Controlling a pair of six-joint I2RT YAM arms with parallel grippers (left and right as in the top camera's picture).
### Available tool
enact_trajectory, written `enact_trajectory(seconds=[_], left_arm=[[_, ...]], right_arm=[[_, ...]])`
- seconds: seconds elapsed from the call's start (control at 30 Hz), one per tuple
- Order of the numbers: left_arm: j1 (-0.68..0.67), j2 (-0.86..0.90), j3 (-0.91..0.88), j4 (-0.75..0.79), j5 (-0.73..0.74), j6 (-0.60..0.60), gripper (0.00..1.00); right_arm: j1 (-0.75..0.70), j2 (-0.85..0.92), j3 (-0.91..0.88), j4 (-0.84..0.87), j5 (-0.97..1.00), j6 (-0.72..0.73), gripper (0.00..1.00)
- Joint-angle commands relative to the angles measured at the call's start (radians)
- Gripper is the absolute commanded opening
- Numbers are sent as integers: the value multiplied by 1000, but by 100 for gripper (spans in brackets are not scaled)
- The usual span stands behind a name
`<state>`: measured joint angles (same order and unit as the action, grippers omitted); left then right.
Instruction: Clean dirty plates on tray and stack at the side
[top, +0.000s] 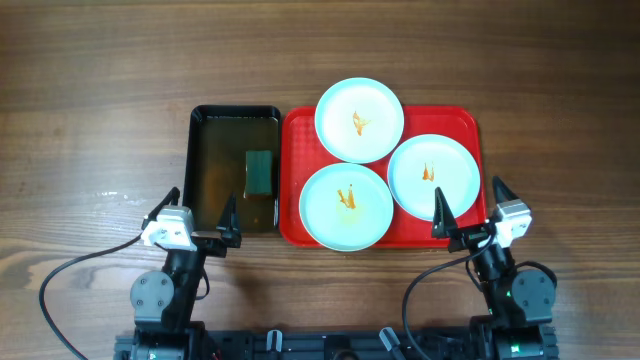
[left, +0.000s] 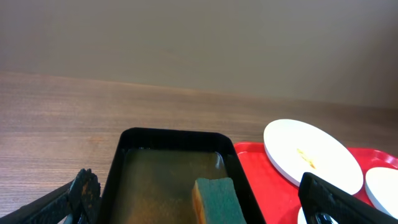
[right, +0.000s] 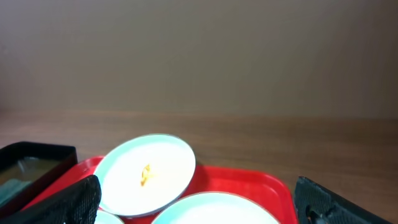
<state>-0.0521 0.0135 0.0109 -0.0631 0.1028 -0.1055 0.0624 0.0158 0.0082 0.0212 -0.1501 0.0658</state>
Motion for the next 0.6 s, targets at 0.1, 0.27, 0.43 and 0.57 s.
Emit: enact_trajectory(seconds=[0.1, 0.27, 0.43, 0.57], left_arm=[[6, 78, 127, -114, -69, -14, 100], [5, 367, 345, -220, -71, -14, 100], [-19, 766, 693, -450, -66, -15, 100], [-88, 1017, 922, -639, -66, -14, 100]], right_arm=[[3, 105, 144, -179, -19, 13, 99], [3, 365, 381, -341, -35, 13, 100], [3, 689, 663, -570, -111, 12, 100], [4, 860, 824, -728, -118, 16, 99]])
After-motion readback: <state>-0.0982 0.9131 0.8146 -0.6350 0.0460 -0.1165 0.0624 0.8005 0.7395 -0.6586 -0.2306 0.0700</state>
